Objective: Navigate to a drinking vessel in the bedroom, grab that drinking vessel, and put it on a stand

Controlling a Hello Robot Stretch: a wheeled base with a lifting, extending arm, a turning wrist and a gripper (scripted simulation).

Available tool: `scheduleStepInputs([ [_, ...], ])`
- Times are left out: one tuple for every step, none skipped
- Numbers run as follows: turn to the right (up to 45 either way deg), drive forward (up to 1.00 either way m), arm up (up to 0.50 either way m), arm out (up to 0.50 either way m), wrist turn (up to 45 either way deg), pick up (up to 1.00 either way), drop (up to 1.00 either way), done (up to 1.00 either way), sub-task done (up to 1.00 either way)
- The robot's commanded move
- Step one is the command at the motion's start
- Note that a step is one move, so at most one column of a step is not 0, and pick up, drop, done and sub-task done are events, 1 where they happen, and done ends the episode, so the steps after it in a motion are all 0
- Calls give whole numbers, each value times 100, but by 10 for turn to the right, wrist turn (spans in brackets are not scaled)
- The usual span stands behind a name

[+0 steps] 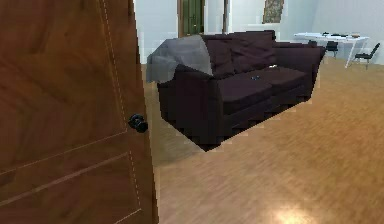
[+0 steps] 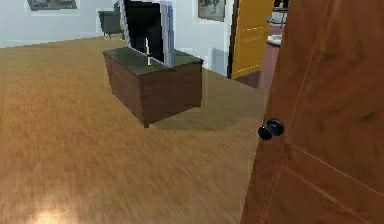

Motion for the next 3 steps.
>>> scheduleStepInputs([
  [0,30,0,0,0,0,0,0,0],
  [450,0,0,0,0,0,0,0,0],
  [30,0,0,0,0,0,0,0,0],
])
